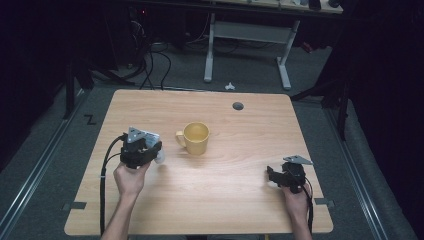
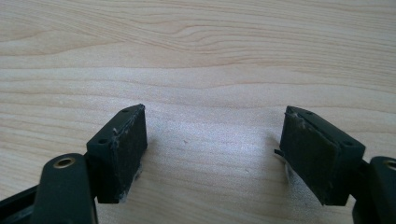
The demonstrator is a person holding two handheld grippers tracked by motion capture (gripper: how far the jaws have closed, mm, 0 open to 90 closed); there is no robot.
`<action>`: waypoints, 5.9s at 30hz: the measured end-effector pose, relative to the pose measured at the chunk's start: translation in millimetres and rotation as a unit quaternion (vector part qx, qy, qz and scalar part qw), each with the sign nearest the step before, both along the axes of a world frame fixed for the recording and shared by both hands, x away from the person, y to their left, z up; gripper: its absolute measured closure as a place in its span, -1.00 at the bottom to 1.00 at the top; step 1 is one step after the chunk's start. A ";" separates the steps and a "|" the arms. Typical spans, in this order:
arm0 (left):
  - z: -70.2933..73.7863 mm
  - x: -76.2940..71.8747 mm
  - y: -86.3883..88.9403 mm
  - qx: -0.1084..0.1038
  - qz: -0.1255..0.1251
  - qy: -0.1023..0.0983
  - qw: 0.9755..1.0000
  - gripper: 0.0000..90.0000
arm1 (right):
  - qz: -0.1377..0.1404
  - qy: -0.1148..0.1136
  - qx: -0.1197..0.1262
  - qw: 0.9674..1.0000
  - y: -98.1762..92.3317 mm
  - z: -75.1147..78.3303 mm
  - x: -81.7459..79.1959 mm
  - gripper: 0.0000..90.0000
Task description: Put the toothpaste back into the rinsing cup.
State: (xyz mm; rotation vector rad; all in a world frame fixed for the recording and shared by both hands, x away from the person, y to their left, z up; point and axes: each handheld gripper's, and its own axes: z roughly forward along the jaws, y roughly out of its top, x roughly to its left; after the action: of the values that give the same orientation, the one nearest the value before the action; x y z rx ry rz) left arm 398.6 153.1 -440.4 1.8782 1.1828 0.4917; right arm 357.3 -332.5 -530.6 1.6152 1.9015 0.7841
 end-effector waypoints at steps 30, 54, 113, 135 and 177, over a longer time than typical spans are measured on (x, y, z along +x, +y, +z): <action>33.5 8.9 -15.9 -0.005 -0.046 -0.002 0.999 0.47 | 0.000 0.000 0.000 1.000 0.0 0.0 -0.1 -0.49; 67.3 24.1 -44.6 -0.001 -0.089 -0.013 0.996 0.47 | 0.000 0.000 0.000 1.000 0.0 0.0 -0.1 -0.48; 53.6 68.2 -110.1 0.028 -0.104 -0.028 0.994 0.47 | -0.001 0.000 -0.001 1.000 0.3 0.0 0.0 -0.49; 32.2 71.7 -113.2 0.035 -0.095 -0.028 0.994 0.45 | -0.001 0.000 0.000 1.000 0.3 0.0 0.0 -0.49; -6.1 73.5 -128.2 0.059 -0.095 -0.007 0.994 0.42 | -0.001 0.000 0.000 1.000 0.4 -0.1 0.0 -0.49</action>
State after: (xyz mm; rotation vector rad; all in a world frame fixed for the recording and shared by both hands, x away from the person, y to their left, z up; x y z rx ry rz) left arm 472.1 24.9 -446.5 2.0606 0.9727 0.4759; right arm 357.3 -332.0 -530.7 1.6165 1.8990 0.7841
